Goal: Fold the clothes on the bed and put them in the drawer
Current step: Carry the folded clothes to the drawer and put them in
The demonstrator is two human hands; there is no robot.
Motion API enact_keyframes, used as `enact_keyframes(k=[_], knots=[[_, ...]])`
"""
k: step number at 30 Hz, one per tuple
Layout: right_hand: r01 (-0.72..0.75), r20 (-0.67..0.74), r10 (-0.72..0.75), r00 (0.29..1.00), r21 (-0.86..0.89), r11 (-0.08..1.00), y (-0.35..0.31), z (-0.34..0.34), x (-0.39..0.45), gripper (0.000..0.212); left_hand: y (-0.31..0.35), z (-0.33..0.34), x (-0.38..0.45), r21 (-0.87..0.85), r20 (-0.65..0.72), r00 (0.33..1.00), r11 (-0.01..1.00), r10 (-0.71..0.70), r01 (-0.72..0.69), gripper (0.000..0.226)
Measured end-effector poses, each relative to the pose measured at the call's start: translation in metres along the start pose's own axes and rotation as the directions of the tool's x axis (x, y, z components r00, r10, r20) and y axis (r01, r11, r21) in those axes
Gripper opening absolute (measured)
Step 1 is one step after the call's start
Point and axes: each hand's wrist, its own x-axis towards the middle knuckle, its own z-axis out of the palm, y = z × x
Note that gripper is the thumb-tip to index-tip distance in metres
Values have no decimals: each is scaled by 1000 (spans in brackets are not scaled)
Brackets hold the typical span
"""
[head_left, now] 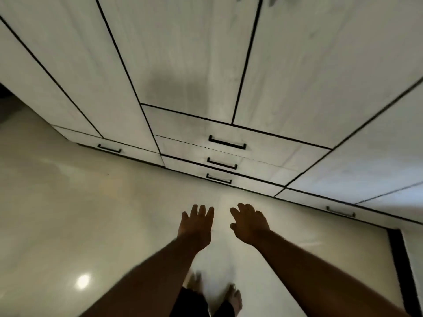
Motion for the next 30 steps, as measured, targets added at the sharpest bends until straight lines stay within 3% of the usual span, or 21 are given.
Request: enact_keyframes(k=[7, 11, 13, 17, 21, 25, 30], knots=[[40, 125, -50, 991, 80, 996, 42, 32, 160, 46, -19, 20, 170, -8, 65, 998, 1000, 16, -15, 73], [12, 160, -33, 987, 132, 991, 71, 103, 264, 54, -40, 69, 275, -33, 63, 998, 999, 25, -23, 55], [36, 185, -64, 981, 154, 987, 84, 142, 312, 58, -51, 101, 324, -5, 69, 997, 1000, 26, -26, 58], [41, 247, -63, 967, 90, 995, 120, 219, 414, 66, -63, 171, 426, -20, 81, 997, 1000, 16, -15, 78], [77, 175, -79, 981, 19, 997, 135, 261, 495, 70, -47, 214, 514, -135, 66, 998, 990, -22, 31, 70], [-12, 174, 0, 985, 66, 998, 138, 286, 556, 97, -44, 236, 563, -119, 58, 996, 990, -64, 71, 79], [-72, 88, 73, 993, -9, 997, 134, 299, 558, 75, -37, 252, 565, -160, -93, 993, 985, -77, 62, 57]])
